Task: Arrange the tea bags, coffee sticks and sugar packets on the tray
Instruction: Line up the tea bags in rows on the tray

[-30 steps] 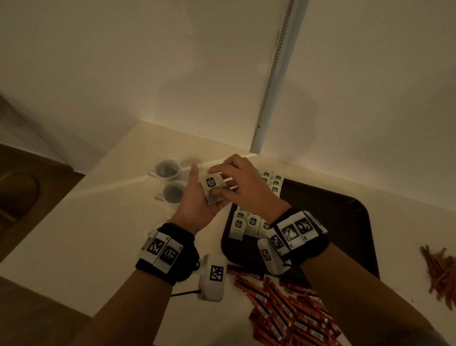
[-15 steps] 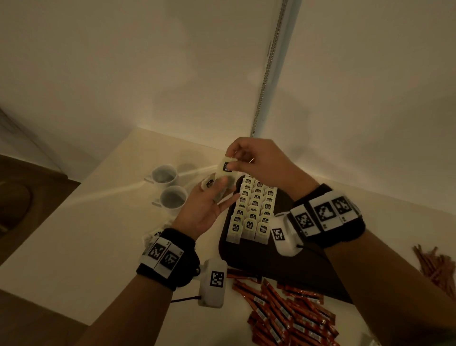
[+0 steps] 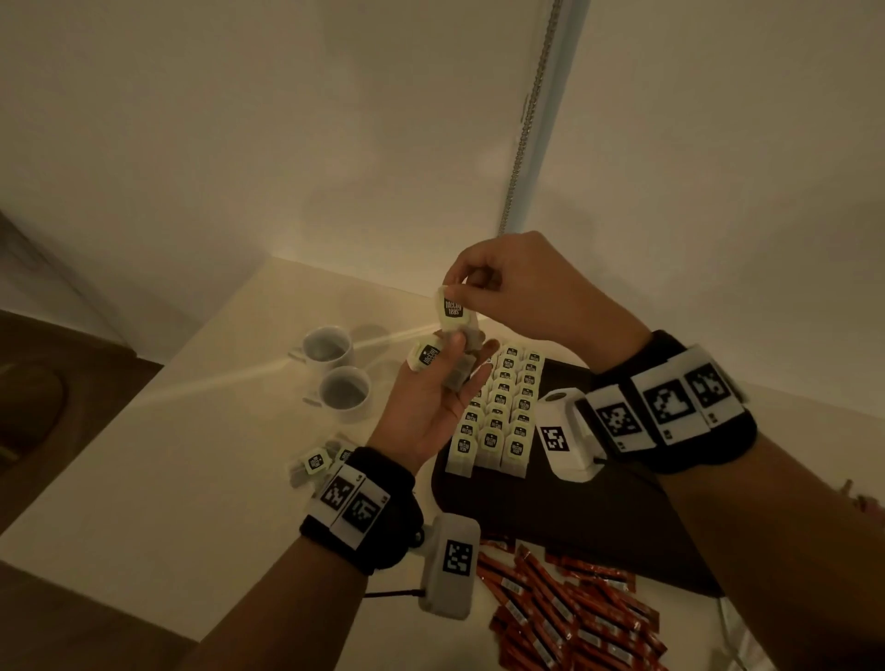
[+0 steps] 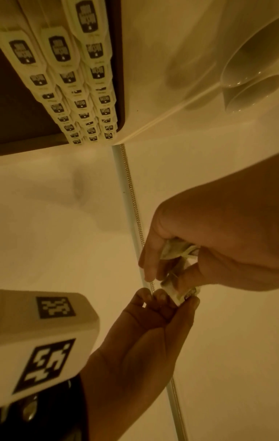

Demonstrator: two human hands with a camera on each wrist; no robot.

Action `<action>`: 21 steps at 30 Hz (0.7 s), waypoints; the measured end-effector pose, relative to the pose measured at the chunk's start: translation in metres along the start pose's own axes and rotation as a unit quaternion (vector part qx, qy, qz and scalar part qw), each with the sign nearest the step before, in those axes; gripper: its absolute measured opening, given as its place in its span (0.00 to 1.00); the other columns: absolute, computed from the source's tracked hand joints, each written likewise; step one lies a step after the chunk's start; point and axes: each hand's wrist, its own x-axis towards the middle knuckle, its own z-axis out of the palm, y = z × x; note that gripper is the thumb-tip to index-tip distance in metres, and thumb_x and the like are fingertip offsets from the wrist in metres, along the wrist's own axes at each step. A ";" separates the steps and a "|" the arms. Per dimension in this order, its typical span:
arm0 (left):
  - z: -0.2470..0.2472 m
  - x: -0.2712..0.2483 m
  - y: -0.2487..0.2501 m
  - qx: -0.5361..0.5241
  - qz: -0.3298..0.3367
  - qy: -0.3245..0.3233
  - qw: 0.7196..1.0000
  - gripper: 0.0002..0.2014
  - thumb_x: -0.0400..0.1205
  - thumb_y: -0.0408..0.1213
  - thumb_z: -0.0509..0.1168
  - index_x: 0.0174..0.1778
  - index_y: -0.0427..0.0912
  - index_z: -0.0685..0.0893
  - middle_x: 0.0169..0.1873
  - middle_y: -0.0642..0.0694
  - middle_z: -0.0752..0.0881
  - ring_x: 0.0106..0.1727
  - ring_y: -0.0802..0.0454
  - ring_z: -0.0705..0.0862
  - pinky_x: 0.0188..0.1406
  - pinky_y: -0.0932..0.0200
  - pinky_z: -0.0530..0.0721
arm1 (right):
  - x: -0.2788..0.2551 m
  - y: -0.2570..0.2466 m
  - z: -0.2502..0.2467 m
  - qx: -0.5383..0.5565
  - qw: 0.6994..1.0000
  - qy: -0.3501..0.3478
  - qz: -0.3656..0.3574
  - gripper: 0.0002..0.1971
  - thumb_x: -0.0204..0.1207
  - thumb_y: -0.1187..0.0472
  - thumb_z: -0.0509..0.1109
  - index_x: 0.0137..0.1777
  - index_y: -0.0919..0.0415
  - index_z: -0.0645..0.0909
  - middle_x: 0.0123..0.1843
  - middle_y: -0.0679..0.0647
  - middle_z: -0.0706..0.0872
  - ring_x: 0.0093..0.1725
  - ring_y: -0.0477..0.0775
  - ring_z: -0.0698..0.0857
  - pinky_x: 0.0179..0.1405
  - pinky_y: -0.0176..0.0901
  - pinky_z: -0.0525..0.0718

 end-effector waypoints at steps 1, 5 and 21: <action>0.001 -0.001 -0.001 -0.004 -0.006 -0.002 1.000 0.11 0.74 0.38 0.65 0.49 0.38 0.82 0.47 0.44 0.90 0.51 0.49 0.89 0.40 0.63 0.88 | 0.000 -0.002 0.000 -0.004 1.000 0.007 0.000 0.06 0.75 0.55 0.73 0.47 0.55 0.88 0.34 0.47 0.86 0.31 0.37 0.80 0.36 0.26 0.77; 0.004 -0.006 -0.005 -0.006 -0.018 -0.003 1.000 0.08 0.72 0.39 0.66 0.44 0.41 0.85 0.40 0.48 0.90 0.48 0.50 0.90 0.35 0.64 0.88 | 0.000 -0.005 0.001 -0.008 1.000 0.018 0.013 0.05 0.74 0.57 0.73 0.45 0.56 0.89 0.30 0.44 0.83 0.28 0.35 0.79 0.33 0.21 0.75; -0.019 -0.009 0.004 0.118 -0.041 0.038 0.991 0.22 0.76 0.50 0.64 0.62 0.41 0.79 0.55 0.43 0.89 0.56 0.43 0.88 0.44 0.56 0.88 | -0.033 0.022 0.007 0.076 0.994 0.046 0.068 0.04 0.76 0.57 0.71 0.48 0.52 0.87 0.38 0.39 0.84 0.36 0.32 0.80 0.39 0.16 0.72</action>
